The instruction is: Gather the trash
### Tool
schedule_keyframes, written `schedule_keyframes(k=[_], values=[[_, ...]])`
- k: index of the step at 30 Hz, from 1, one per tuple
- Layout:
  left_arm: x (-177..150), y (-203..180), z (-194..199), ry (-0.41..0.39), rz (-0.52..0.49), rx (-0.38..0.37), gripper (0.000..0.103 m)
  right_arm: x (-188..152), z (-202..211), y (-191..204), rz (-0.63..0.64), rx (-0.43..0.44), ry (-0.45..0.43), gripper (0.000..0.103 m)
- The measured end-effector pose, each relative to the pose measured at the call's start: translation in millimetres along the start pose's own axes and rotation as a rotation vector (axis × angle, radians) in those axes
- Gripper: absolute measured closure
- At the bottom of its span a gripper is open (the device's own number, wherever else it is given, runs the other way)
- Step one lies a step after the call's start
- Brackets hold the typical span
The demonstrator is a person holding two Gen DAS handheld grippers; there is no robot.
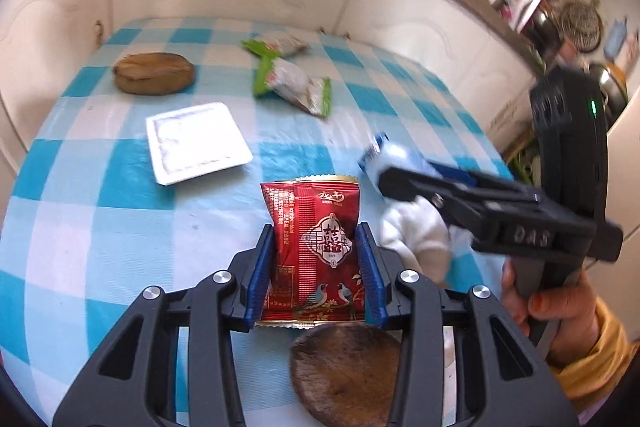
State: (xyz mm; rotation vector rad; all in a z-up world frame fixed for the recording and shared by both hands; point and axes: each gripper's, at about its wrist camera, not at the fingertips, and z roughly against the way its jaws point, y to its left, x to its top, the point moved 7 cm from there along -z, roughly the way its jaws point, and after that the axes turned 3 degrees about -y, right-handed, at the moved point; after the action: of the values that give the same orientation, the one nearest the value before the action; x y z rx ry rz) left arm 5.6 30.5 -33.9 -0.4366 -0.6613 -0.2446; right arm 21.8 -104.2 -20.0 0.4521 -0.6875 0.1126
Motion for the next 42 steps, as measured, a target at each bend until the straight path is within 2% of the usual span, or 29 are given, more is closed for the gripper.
schedule_keyframes(k=[2,6,11,16,20,23,27,33,37,39,42], values=[[3.5,4.5,4.2,-0.021,0.013,0.006,0.061,-2.6,2.7,2.2,0.011,-0.010,-0.004,0.025],[7.7,15.7,16.7,-0.054,0.040,0.026,0.061,-6.2,12.9,6.8,0.014,-0.019,-0.032,0.018],[9.8,32.6,37.3,-0.097,0.076,0.057,0.061,-7.8,35.7,17.7,0.051,-0.035,-0.098,0.017],[1.1,48.3,57.2,-0.121,0.096,0.090,0.061,-20.0,60.9,53.8,0.143,0.001,-0.140,0.017],[-11.8,60.6,70.9,-0.127,0.121,0.104,0.061,-40.6,55.4,98.5,0.274,0.063,-0.078,0.017],[-22.6,69.8,83.9,-0.133,0.136,0.115,0.061,-56.7,40.6,125.1,0.390,0.052,-0.020,0.017],[-36.5,81.7,98.4,-0.136,0.157,0.126,0.061,-71.4,19.4,138.1,0.464,0.009,0.041,0.017],[-56.0,97.9,112.6,-0.132,0.194,0.136,0.061,-79.8,3.1,145.3,0.543,-0.030,0.066,0.017],[-66.1,105.3,117.2,-0.132,0.218,0.135,0.061,-82.4,-6.6,143.6,0.584,-0.074,0.095,0.029],[-69.4,107.6,118.6,-0.133,0.228,0.131,0.061,-81.2,-8.3,141.1,0.583,-0.085,0.097,0.038],[-72.6,108.1,121.2,-0.136,0.231,0.128,0.061,-79.0,-7.2,137.4,0.569,-0.093,0.098,0.048]])
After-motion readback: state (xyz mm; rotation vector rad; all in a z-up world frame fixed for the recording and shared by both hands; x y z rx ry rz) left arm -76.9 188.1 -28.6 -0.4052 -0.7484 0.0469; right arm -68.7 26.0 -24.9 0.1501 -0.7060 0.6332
